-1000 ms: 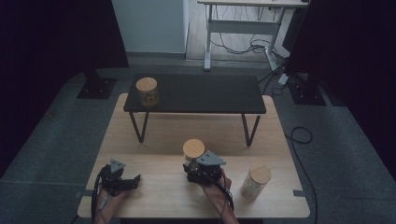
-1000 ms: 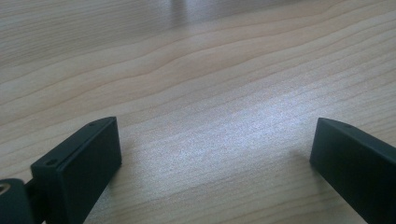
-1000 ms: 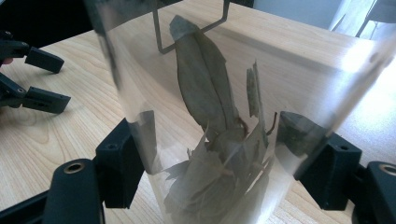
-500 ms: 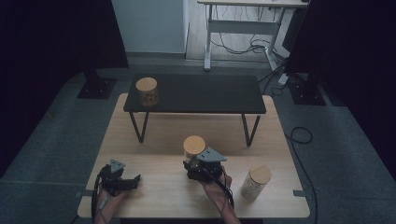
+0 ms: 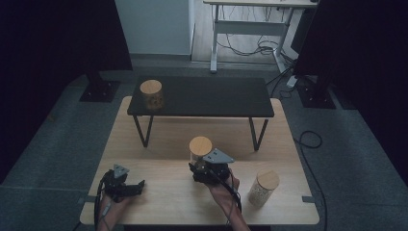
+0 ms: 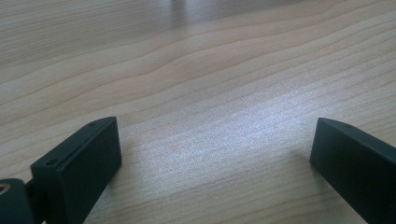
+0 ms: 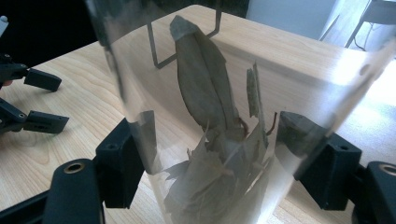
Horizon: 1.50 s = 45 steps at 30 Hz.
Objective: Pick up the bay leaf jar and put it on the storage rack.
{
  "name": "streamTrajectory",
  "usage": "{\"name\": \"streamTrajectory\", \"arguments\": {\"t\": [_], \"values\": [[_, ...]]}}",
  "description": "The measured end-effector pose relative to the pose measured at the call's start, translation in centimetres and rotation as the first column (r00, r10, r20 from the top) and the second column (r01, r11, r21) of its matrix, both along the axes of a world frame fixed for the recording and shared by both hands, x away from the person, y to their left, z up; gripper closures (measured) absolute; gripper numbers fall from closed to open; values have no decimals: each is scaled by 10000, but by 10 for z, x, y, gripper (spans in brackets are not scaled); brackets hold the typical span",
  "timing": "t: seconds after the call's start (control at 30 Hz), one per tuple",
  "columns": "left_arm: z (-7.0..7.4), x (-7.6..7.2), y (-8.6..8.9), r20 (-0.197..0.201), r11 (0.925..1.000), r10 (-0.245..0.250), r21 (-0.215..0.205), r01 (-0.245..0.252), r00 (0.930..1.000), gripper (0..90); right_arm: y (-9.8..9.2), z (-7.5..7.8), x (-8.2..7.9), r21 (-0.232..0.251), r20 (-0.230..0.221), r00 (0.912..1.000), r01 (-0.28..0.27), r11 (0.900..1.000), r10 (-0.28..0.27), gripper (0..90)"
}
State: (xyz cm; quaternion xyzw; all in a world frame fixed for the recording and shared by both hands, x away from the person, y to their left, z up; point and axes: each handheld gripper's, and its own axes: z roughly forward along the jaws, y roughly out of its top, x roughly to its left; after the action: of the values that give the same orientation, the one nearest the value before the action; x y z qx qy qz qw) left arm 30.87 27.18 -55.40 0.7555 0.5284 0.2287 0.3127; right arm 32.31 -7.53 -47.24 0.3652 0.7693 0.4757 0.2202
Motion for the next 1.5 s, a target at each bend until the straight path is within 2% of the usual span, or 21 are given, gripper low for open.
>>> {"name": "streamTrajectory", "arguments": {"t": [0.23, 0.73, 1.5], "values": [[0, 0, 0, 0, 10000, 0, -1, 0, 10000, 17, 0, 2, 1, 150, -49, 10000, 59, 9999, -59, 253], [0, 0, 0, 0, 10000, -6, 1, 6, 10000, 17, 3, 8, 3, 99, 35, 10000, 29, 9999, -30, 253], [0, 0, 0, -11, 10000, -49, 19, 49, 10000, 16, 4, 26, 12, 1, 93, 10000, -31, 10000, 31, 253]]}}
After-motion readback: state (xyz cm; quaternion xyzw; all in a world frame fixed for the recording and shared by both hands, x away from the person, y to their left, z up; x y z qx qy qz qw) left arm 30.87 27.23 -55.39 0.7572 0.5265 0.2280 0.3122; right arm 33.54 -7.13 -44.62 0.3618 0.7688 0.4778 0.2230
